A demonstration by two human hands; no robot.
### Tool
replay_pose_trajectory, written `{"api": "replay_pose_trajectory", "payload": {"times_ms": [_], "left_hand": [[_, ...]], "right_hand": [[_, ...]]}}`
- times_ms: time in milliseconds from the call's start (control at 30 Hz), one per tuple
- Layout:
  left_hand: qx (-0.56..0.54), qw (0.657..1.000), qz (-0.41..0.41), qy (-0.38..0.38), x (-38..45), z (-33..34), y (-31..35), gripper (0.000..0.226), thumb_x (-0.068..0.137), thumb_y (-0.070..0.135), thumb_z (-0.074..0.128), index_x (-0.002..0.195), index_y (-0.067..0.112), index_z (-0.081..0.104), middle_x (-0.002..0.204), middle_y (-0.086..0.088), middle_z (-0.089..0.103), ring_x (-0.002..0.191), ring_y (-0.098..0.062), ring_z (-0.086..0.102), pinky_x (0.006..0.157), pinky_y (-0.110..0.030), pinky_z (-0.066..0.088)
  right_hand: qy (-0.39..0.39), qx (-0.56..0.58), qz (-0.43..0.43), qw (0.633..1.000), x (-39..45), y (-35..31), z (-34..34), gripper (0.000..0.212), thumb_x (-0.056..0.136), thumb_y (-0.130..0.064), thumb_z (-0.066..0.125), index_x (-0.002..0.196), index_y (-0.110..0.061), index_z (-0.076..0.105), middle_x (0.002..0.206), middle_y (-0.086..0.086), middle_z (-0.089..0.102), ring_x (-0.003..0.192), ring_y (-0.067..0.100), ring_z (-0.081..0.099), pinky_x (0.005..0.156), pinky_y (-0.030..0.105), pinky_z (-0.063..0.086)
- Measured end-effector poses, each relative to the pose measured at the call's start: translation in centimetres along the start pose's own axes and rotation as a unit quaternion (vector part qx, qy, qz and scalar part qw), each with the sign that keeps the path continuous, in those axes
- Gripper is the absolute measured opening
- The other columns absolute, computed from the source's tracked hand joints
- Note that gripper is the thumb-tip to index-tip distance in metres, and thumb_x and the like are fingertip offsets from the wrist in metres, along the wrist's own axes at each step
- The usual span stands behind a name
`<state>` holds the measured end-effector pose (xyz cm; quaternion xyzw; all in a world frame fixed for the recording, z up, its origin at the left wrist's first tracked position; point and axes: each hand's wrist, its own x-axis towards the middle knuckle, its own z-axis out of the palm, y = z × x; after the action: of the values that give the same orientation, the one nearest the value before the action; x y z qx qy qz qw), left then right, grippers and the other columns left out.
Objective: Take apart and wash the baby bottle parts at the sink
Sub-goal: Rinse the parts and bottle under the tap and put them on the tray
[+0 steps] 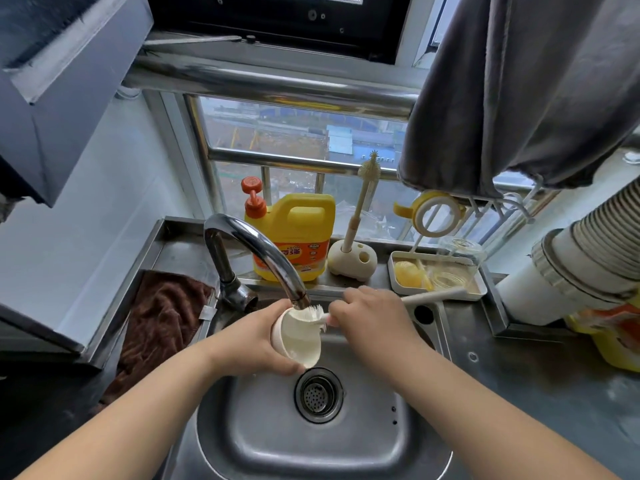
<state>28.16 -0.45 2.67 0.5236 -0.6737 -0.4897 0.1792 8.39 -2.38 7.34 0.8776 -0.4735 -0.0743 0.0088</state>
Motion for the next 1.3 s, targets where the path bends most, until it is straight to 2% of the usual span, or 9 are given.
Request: {"api": "replay_pose_trajectory", "payload": {"times_ms": [33,100,200,633,733,867,933,1067,1300], "left_hand": [[-0.003,1.0,0.004,0.007,0.0,-0.1,0.0,0.064,0.057,0.032,0.083,0.112,0.03,0.052,0.105,0.006,0.065,0.098,-0.009,0.061,0.088,-0.03,0.05],[0.009,0.999,0.015,0.029,-0.2,-0.2,-0.1,0.064,0.055,0.032,0.082,0.112,0.032,0.053,0.102,0.009,0.064,0.095,-0.007,0.061,0.085,-0.027,0.051],[0.051,0.996,0.044,0.053,-0.6,0.2,0.0,0.066,0.054,0.029,0.083,0.112,0.028,0.051,0.103,0.009,0.061,0.096,-0.006,0.059,0.086,-0.03,0.049],[0.07,0.981,0.112,0.144,-0.4,0.1,-0.5,0.078,0.056,0.033,0.083,0.124,0.032,0.046,0.116,0.01,0.052,0.109,-0.004,0.052,0.093,-0.02,0.044],[0.098,0.975,0.133,0.151,-0.7,0.9,-0.9,0.078,0.057,0.03,0.085,0.12,0.04,0.04,0.117,0.01,0.048,0.109,-0.001,0.05,0.088,-0.005,0.036],[0.106,0.968,0.12,0.194,-0.9,2.4,-1.8,0.084,0.058,0.051,0.075,0.125,0.031,0.029,0.12,0.002,0.038,0.101,-0.005,0.049,0.087,0.002,0.029],[0.111,0.974,0.104,0.166,-0.7,2.3,-1.6,0.087,0.063,0.056,0.068,0.133,0.028,0.024,0.126,0.001,0.031,0.113,0.002,0.039,0.094,0.0,0.025],[0.133,0.987,0.086,0.038,-1.3,1.1,-1.2,0.089,0.08,0.049,0.06,0.147,0.031,0.003,0.151,0.013,0.011,0.141,0.001,0.01,0.114,-0.016,0.015],[0.135,0.988,0.061,0.043,0.0,-0.9,-0.2,0.077,0.052,0.048,0.084,0.115,0.051,0.039,0.12,0.014,0.042,0.114,0.0,0.044,0.098,-0.017,0.038]], "right_hand": [[0.027,-0.02,0.0,0.999,0.1,-0.1,0.1,0.027,0.053,-0.031,0.089,0.064,-0.024,0.065,0.063,-0.003,0.057,0.058,0.02,0.059,0.051,0.023,0.024],[-0.014,0.061,0.028,0.998,0.0,-0.4,0.2,0.009,0.078,-0.029,0.073,0.084,-0.026,0.069,0.084,0.0,0.063,0.079,0.023,0.063,0.059,0.026,0.032],[-0.18,0.107,0.058,0.976,0.1,-0.3,1.4,0.019,0.096,-0.024,0.05,0.109,-0.031,0.063,0.108,0.002,0.063,0.1,0.028,0.061,0.072,0.031,0.041],[-0.159,0.271,0.101,0.944,-0.2,-1.6,1.2,0.036,0.101,-0.039,0.037,0.1,-0.015,0.063,0.094,0.005,0.066,0.087,0.024,0.06,0.073,0.033,0.047],[-0.227,0.372,0.1,0.895,-0.8,-1.9,1.0,0.036,0.1,-0.038,0.039,0.089,-0.02,0.067,0.065,-0.006,0.052,0.058,0.009,0.048,0.052,0.023,0.038],[-0.27,0.627,0.16,0.713,-1.2,-2.3,0.8,0.041,0.103,-0.035,0.032,0.081,-0.017,0.062,0.054,-0.006,0.035,0.04,0.005,0.028,0.039,0.016,0.022],[-0.268,0.664,0.165,0.678,-1.3,-2.6,1.2,0.042,0.104,-0.035,0.031,0.081,-0.016,0.06,0.05,-0.009,0.034,0.038,0.004,0.024,0.037,0.014,0.018],[-0.279,0.637,0.16,0.7,-1.5,-2.0,1.5,0.041,0.103,-0.037,0.033,0.081,-0.019,0.062,0.052,-0.008,0.035,0.04,0.004,0.025,0.037,0.016,0.019],[-0.254,0.52,0.129,0.806,-1.7,-1.7,0.8,0.037,0.1,-0.041,0.04,0.079,-0.025,0.065,0.055,-0.008,0.044,0.046,0.008,0.037,0.044,0.02,0.032]]}}
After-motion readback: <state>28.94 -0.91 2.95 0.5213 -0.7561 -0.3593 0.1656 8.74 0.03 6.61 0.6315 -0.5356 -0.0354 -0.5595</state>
